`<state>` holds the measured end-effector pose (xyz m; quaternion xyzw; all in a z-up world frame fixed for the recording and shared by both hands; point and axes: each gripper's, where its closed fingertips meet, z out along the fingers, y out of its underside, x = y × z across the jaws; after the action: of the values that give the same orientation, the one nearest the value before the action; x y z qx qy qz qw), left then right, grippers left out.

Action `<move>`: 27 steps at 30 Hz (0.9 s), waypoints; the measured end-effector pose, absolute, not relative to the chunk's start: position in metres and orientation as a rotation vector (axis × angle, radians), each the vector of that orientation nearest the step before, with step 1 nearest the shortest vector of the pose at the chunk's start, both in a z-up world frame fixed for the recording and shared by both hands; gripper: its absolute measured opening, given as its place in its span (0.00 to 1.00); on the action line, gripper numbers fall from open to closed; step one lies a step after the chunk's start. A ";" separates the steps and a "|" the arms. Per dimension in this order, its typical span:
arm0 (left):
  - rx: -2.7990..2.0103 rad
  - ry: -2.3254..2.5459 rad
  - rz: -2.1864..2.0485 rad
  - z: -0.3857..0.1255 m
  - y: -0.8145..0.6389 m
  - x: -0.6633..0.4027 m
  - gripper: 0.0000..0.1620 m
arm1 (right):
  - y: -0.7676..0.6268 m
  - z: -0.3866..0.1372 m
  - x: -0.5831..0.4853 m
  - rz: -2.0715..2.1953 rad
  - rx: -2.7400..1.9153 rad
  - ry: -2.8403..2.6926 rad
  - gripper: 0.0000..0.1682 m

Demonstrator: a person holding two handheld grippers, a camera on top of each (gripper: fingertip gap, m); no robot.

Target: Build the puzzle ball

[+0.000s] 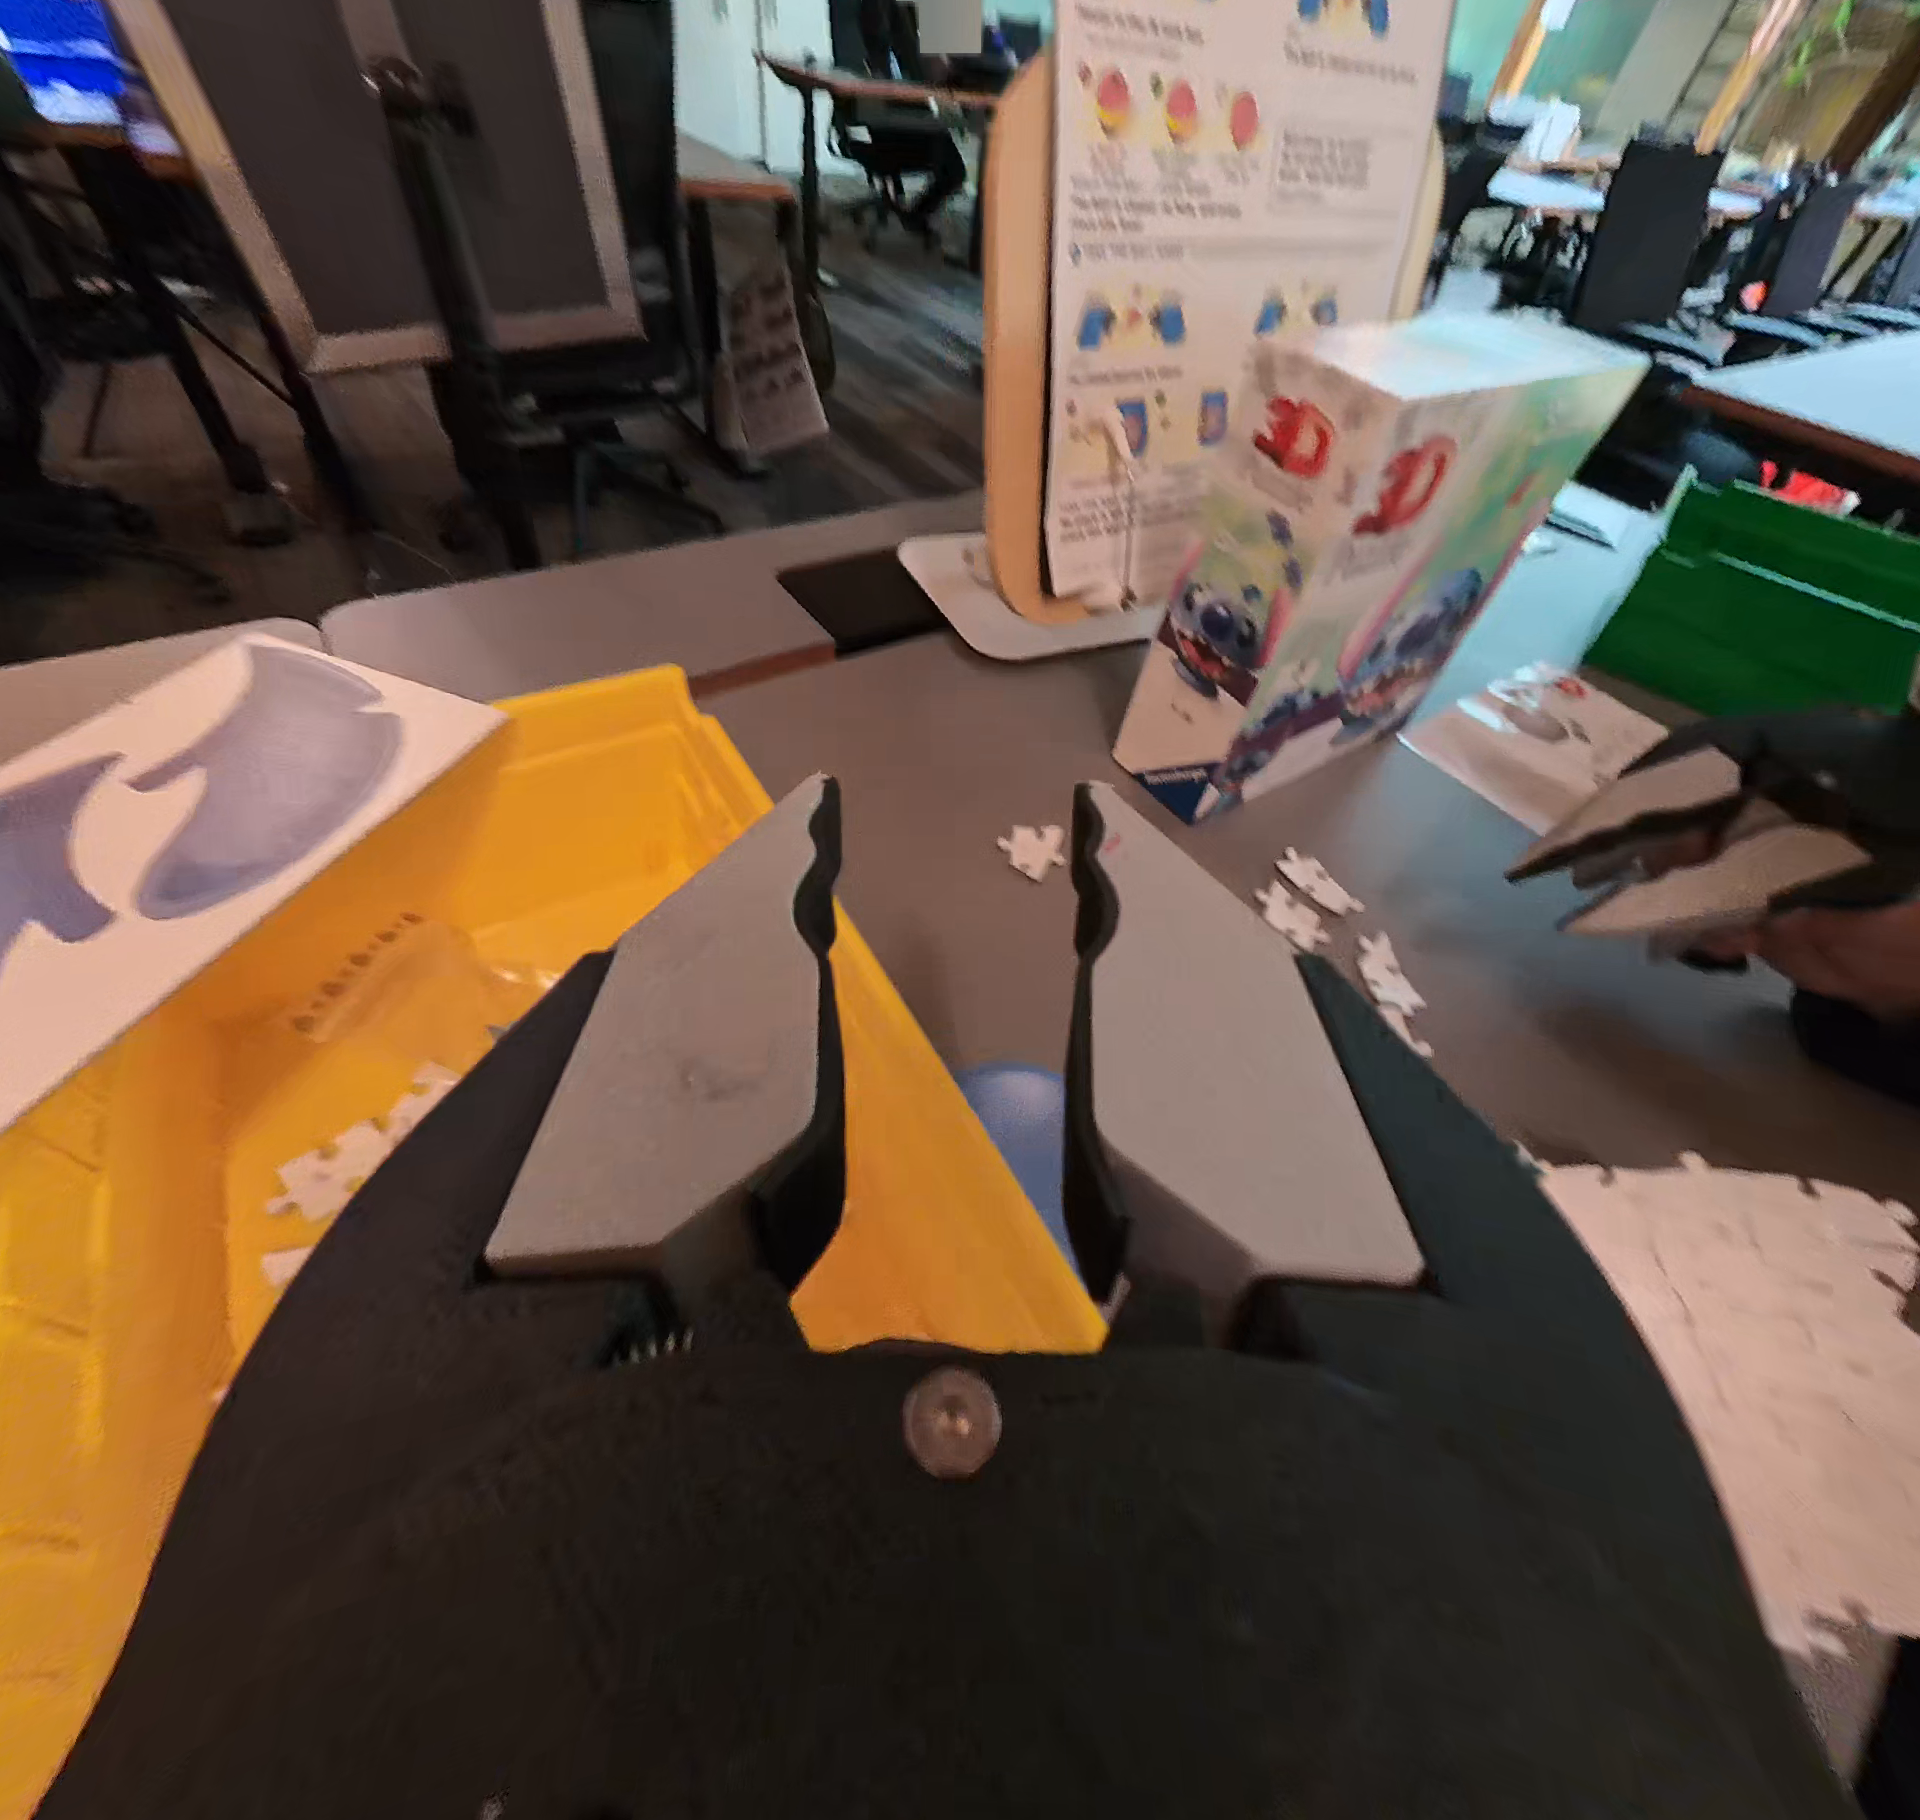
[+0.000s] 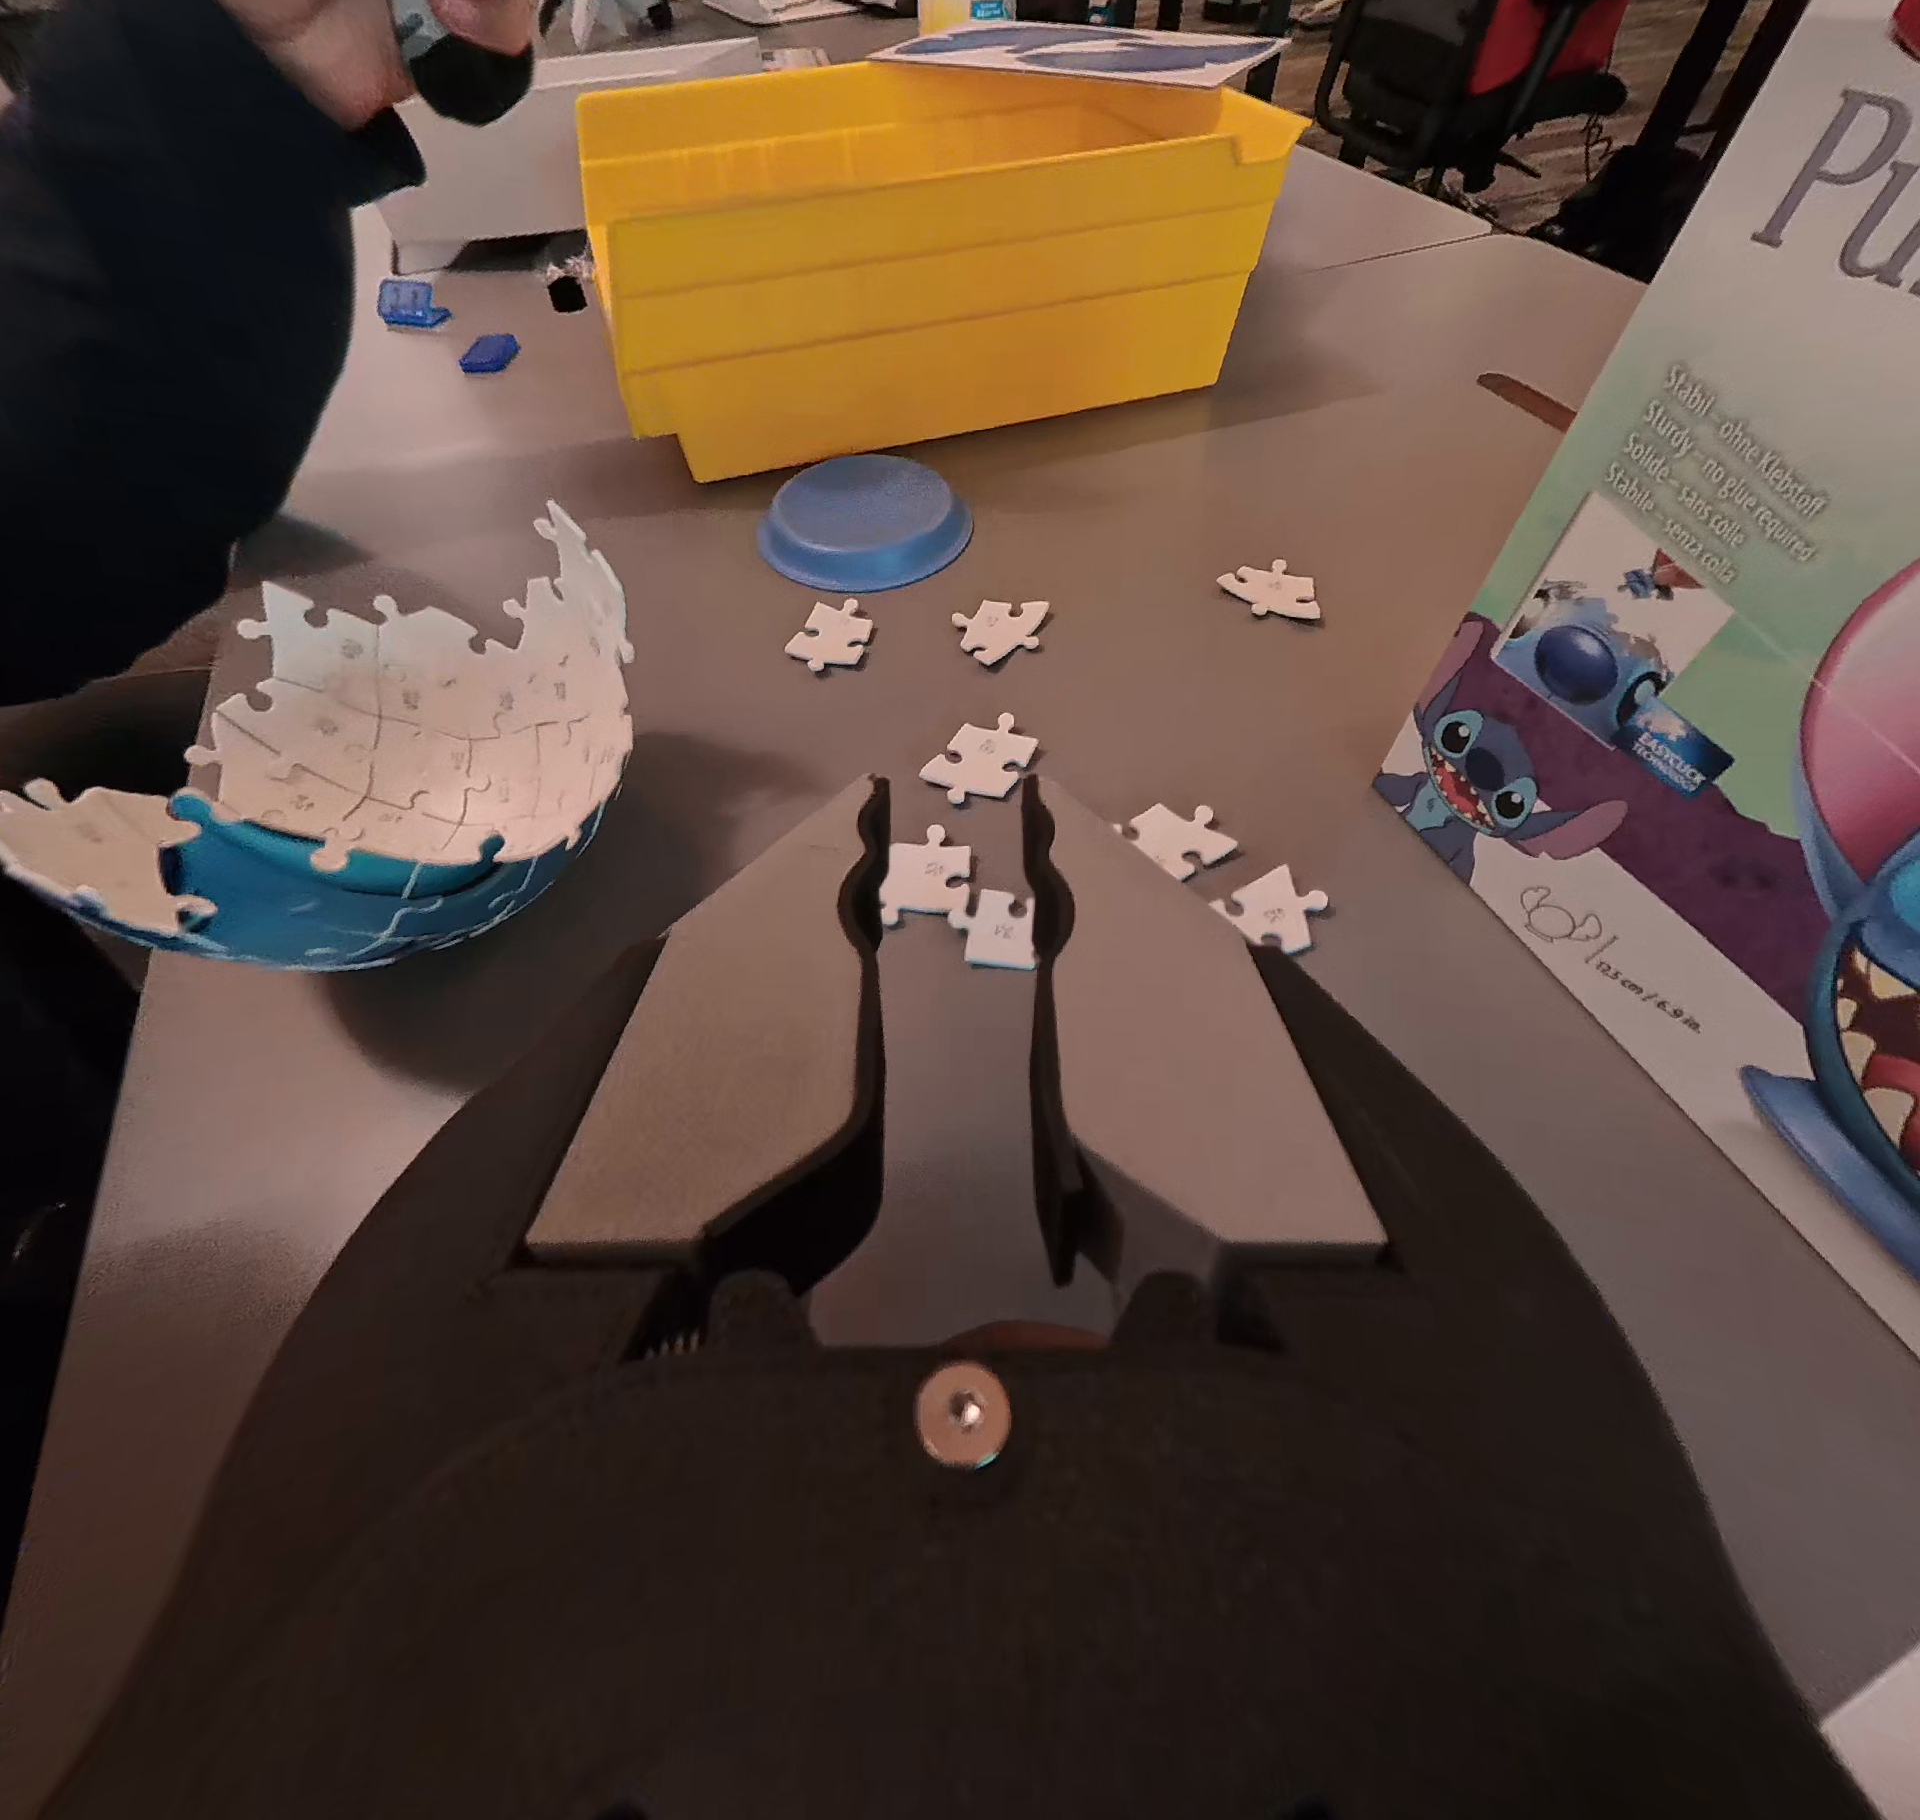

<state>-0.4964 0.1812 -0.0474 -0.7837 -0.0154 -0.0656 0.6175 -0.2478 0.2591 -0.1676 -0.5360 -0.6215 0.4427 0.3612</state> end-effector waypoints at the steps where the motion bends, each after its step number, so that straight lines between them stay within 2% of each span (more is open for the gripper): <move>1: -1.773 -0.055 -0.128 -0.043 0.181 -0.507 0.26 | 0.260 -0.167 -0.250 1.139 -1.379 -1.596 0.13; 7: -1.678 -0.115 -0.005 -0.051 0.183 -0.544 0.26 | 0.284 -0.152 -0.255 1.076 -1.372 -1.450 0.15; 11: -1.702 -0.108 -0.202 -0.074 0.192 -0.526 0.29 | 0.310 -0.140 -0.241 1.098 -1.420 -1.284 0.24; 19: -1.778 -0.005 -0.057 -0.088 0.201 -0.512 0.28 | 0.333 -0.136 -0.221 1.007 -1.431 -1.163 0.25; 27: -1.772 -0.036 -0.161 -0.093 0.203 -0.512 0.28 | 0.329 -0.147 -0.224 0.999 -1.474 -1.203 0.26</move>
<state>-0.5120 0.2030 -0.0927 -0.7737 -0.0158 -0.0701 0.6295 -0.2241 0.3289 -0.1467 -0.6031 -0.4922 0.4088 0.4763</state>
